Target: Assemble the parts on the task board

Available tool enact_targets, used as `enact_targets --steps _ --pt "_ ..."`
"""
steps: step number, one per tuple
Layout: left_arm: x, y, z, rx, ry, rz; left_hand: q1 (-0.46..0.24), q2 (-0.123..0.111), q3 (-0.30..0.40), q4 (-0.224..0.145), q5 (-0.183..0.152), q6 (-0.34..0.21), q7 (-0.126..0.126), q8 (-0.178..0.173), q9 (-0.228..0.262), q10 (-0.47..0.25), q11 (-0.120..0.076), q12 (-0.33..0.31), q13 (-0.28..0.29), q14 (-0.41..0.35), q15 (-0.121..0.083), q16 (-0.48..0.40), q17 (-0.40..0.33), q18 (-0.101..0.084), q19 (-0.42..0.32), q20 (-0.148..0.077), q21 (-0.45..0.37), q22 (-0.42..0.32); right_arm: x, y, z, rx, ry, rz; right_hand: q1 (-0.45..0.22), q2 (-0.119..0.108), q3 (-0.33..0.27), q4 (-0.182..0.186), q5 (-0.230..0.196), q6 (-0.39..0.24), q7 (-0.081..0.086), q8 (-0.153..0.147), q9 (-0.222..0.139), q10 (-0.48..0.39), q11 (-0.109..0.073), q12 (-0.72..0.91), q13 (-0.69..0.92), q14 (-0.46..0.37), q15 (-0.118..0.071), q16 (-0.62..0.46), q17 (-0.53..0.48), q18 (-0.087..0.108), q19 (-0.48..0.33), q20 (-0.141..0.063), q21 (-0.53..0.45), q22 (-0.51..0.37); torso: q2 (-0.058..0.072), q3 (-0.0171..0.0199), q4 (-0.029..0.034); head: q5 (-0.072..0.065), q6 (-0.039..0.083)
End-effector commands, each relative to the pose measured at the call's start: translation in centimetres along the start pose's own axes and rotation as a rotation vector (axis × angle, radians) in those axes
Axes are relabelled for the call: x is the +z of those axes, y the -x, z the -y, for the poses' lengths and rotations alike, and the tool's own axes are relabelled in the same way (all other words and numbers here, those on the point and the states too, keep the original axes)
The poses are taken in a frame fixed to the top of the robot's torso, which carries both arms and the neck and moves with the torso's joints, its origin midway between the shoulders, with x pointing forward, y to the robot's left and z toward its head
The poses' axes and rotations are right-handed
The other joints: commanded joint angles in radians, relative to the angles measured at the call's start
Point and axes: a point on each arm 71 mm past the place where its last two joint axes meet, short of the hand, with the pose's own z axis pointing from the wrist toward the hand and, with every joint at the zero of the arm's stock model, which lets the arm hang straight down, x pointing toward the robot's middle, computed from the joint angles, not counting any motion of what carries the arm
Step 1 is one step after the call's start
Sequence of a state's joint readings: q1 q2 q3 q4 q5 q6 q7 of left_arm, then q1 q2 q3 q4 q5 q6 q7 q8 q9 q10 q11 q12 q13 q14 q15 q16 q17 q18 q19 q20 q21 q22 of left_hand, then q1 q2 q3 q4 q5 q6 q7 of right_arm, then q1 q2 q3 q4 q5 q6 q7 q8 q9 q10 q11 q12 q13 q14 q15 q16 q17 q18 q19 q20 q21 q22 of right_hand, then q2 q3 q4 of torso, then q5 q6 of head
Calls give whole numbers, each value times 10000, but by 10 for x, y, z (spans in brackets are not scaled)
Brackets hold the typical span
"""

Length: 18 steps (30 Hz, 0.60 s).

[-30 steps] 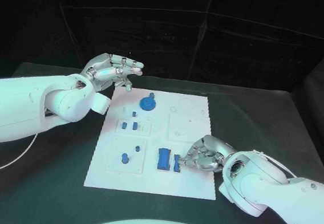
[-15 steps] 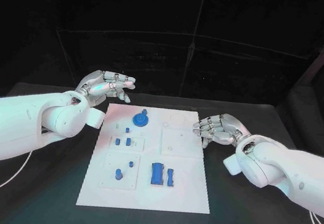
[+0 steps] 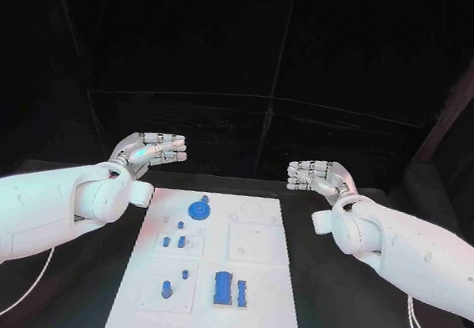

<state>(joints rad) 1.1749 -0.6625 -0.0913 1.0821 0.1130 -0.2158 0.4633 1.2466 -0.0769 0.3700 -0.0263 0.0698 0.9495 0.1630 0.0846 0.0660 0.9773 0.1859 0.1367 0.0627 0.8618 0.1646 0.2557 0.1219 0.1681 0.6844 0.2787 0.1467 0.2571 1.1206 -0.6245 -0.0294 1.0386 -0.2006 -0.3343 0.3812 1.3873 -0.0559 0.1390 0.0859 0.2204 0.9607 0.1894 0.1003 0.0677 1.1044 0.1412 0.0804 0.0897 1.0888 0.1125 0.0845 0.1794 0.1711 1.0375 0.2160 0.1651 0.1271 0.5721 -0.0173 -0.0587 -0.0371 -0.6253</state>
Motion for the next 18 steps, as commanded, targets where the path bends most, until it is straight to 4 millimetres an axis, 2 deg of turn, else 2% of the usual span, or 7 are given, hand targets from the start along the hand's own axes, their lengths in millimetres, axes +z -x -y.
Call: enact_targets --steps 1,2,5,6,12,13,18 --pt "3 7 2 -209 -361 714 64 144 -180 12 -20 39 -60 -101 -5 6 12 -189 1 186 -3 -322 -136 165 64 74 -94 -166 5 -1 -3 816 500 18 -60 58 -9 -115 -43 84 -8 -118 -17 60 29 -95 -158 163 -16 -101 -185 138 144 0 -125 -114 -56 23 44 82 115" --pt "2 2 -1 -14 -30 163 -3692 769 -1197 263 -698 -2830 -508 -846 -660 -2932 -558 -509 -627 -2502 -498 -934 -434 -436 -2024 -807 -479 -855 3 -2 0 137 63 49 -4170 559 -422 -859 -661 -2882 -569 -1003 -677 -3314 -424 -804 -897 -3191 -341 -845 -627 -513 -3062 -646 -555 -436 -23 7 12 36 50" --pt "0 0 -2 10 -24 192 -4400 769 -1446 263 -698 -3365 -614 -846 -660 -3488 -653 -612 -627 -2949 -587 -1131 -1219 -433 -2400 -946 -576 -1030 2 -4 0 178 80 80 -4991 559 -510 -859 -807 -3366 -676 -1003 -677 -3889 -486 -804 -897 -3721 -418 -845 -772 -512 -3558 -774 -662 -531 -50 24 72 72 71" --pt "0 -1 -2 25 -20 211 -4732 769 -1537 263 -698 -3614 -658 -846 -660 -3742 -704 -643 -627 -3181 -630 -1185 -1219 -447 -2578 -1020 -609 -1094 1 -5 -1 205 91 100 -5330 559 -555 -859 -862 -3602 -720 -1003 -677 -4160 -521 -804 -897 -3994 -1125 -845 -814 -513 -3816 -827 -707 -562 -68 36 112 95 85" --pt "-13 -16 -7 230 4 451 -6420 769 -2008 263 -698 -4886 -871 -846 -660 -5057 -957 -1367 -627 -4368 -852 -1487 -1219 -712 -3505 -1406 -1467 -1417 -11 -17 -4 538 199 357 -7061 559 -1390 -859 -1135 -4824 -956 -1003 -677 -5561 -702 -804 -897 -5399 -1125 -845 -1014 -682 -5153 -1097 -901 -1271 -230 141 476 307 214" --pt "-16 -20 -8 278 5 507 -6669 769 -2075 263 -698 -5089 -904 -846 -660 -5253 -993 -1367 -627 -4543 -885 -1531 -1219 -713 -3646 -1464 -1467 -1463 -14 -20 -5 613 217 418 -7384 559 -1390 -859 -1187 -5052 -1000 -1003 -677 -5823 -1412 -804 -897 -5661 -1125 -845 -1049 -745 -5403 -1148 -932 -1271 -256 158 536 342 235" --pt "-35 -41 -10 578 -39 843 -7718 769 -2372 263 -698 -5885 -1630 -846 -660 -6070 -1151 -1367 -627 -5278 -1646 -1720 -1219 -820 -4222 -1705 -1467 -1663 -35 -37 -11 1043 275 783 -8550 559 -1390 -859 -1369 -5873 -1166 -1003 -677 -6758 -1412 -804 -897 -6602 -1125 -845 -1794 -902 -6296 -1332 -1651 -1271 -279 173 587 371 253"
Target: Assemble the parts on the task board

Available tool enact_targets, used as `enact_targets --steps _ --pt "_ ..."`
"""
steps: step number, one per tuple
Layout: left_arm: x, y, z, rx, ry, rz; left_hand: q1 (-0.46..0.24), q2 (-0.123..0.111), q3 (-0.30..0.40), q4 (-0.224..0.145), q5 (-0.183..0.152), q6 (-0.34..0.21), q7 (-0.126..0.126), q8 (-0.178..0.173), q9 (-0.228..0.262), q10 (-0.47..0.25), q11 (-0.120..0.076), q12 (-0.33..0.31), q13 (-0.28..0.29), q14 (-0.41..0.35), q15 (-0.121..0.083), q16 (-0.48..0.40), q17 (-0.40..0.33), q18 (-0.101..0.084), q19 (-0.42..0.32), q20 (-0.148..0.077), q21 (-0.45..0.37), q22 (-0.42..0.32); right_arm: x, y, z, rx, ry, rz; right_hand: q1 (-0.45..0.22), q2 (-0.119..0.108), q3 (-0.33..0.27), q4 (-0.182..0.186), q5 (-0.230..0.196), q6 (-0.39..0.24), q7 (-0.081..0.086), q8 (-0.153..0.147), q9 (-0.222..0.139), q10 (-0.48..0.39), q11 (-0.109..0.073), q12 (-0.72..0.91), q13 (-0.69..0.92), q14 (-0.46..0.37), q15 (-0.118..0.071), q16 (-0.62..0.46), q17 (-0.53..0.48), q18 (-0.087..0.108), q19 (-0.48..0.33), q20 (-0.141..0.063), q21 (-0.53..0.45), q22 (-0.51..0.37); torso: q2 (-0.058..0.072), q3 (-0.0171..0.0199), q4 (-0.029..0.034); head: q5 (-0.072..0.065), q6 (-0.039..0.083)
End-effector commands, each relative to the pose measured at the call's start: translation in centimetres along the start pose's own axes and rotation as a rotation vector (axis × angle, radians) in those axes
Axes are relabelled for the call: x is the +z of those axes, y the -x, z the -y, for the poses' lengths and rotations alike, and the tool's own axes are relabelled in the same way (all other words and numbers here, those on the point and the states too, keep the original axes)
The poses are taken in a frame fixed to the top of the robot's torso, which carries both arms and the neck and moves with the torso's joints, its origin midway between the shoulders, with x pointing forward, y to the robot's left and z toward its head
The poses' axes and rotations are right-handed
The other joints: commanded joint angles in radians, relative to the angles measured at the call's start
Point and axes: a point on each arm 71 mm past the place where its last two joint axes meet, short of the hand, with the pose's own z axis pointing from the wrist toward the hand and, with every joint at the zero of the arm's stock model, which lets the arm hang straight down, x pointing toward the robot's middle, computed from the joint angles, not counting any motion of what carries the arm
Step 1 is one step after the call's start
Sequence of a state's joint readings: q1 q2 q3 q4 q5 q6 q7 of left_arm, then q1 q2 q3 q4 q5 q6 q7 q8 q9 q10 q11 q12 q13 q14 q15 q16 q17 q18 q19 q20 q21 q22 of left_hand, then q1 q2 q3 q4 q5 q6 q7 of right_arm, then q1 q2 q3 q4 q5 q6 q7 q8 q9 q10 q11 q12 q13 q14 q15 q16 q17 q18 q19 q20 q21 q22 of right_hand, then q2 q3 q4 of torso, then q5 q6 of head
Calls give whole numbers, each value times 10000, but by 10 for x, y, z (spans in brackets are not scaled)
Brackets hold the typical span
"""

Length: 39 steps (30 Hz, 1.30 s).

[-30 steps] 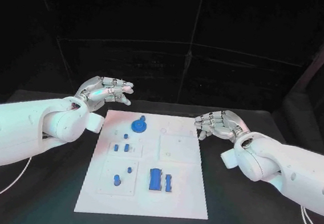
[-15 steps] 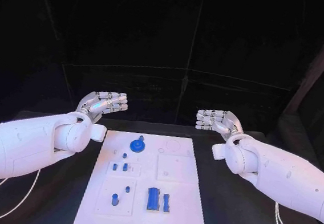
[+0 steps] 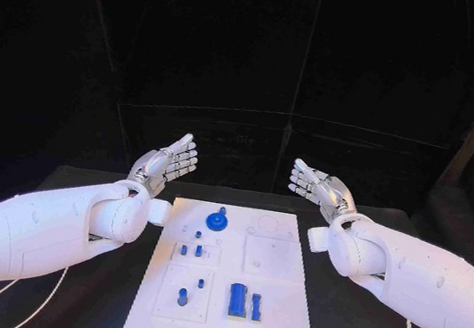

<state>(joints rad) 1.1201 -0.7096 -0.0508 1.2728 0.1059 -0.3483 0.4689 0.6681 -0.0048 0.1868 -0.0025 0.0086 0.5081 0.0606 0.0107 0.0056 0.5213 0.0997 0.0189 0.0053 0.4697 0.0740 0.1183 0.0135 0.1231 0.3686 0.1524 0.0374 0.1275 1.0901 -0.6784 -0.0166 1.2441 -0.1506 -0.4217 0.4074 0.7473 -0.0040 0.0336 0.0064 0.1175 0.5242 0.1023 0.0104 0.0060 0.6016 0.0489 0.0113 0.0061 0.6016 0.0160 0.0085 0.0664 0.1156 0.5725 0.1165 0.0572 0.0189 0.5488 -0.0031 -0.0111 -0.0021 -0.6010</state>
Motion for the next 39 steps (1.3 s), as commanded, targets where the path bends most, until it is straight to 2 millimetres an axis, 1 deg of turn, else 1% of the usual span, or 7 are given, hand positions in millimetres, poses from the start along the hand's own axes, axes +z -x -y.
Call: enact_targets --steps 1,2,4,8,10,11,39 --pt "-13 -11 1 931 -389 906 -2130 48 -591 25 -86 -1620 -606 -107 -56 -1665 -997 -189 -53 -1500 -740 -377 -135 -380 -1179 -484 -374 -406 -13 -4 -6 228 229 1188 -2358 40 -336 -64 -373 -1655 -322 -104 -60 -1900 -489 -113 -61 -1898 -160 -85 -664 -347 -1804 -370 -572 -189 -46 31 111 21 10" --pt "-19 -17 1 1019 -423 1008 -2364 48 -662 25 -86 -1796 -606 -107 -56 -1841 -997 -189 -53 -1666 -740 -421 -135 -477 -1306 -538 -374 -450 -20 -10 -8 344 229 1296 -2636 40 -336 -64 -416 -1849 -1023 -104 -60 -2120 -489 -113 -61 -2121 -160 -85 -664 -347 -2019 -413 -572 -189 -46 31 111 21 10" --pt "-27 -24 1 1121 -471 1127 -2704 48 -755 25 -86 -2055 -606 -107 -56 -2110 -997 -189 -53 -1903 -740 -479 -135 -479 -1489 -616 -374 -516 -28 -16 -10 472 219 1422 -3019 40 -336 -64 -1175 -2114 -1023 -104 -60 -2436 -489 -113 -61 -2431 -160 -85 -664 -409 -2314 -1165 -572 -189 -46 31 111 21 10" --pt "-40 -34 3 1274 -561 1312 -3299 48 -921 25 -86 -2510 -606 -107 -56 -2576 -997 -189 -53 -2324 -740 -1183 -135 -1231 -1823 -752 -374 -1275 -41 -25 -15 654 183 1611 -3674 40 -336 -64 -1175 -2575 -1023 -104 -60 -2956 -489 -113 -61 -2958 -160 -85 -664 -456 -2818 -1165 -572 -189 -46 31 111 21 10" --pt "-45 -38 4 1336 -604 1390 -3605 48 -1004 25 -86 -2743 -606 -107 -56 -2816 -997 -189 -53 -2534 -740 -1183 -135 -1231 -1991 -820 -374 -1275 -47 -28 -17 725 161 1688 -4022 40 -336 -64 -1175 -2819 -1023 -104 -60 -3241 -489 -113 -61 -3238 -160 -85 -664 -1156 -3083 -1165 -572 -189 -46 31 111 21 10" --pt "-46 -39 4 1346 -611 1402 -3651 48 -1021 25 -86 -2774 -606 -107 -56 -2853 -997 -189 -53 -2567 -740 -1183 -135 -1231 -2015 -1524 -374 -1275 -48 -29 -17 735 157 1700 -4039 40 -336 -64 -1175 -2834 -1023 -104 -60 -3252 -489 -113 -61 -3251 -160 -85 -664 -1156 -3094 -1165 -572 -189 -46 31 111 21 10" --pt "-50 -42 5 1389 -643 1457 -5708 48 -1868 25 -86 -4346 -606 -107 -56 -4456 -997 -189 -53 -4697 -740 -1183 -135 -1231 -3686 -1524 -374 -1275 -52 -31 -18 784 137 1756 -6512 40 -336 -64 -1175 -5242 -1023 -104 -60 -5253 -489 -113 -61 -5253 -160 -85 -664 -1156 -4993 -1165 -572 -189 -46 31 111 21 10"
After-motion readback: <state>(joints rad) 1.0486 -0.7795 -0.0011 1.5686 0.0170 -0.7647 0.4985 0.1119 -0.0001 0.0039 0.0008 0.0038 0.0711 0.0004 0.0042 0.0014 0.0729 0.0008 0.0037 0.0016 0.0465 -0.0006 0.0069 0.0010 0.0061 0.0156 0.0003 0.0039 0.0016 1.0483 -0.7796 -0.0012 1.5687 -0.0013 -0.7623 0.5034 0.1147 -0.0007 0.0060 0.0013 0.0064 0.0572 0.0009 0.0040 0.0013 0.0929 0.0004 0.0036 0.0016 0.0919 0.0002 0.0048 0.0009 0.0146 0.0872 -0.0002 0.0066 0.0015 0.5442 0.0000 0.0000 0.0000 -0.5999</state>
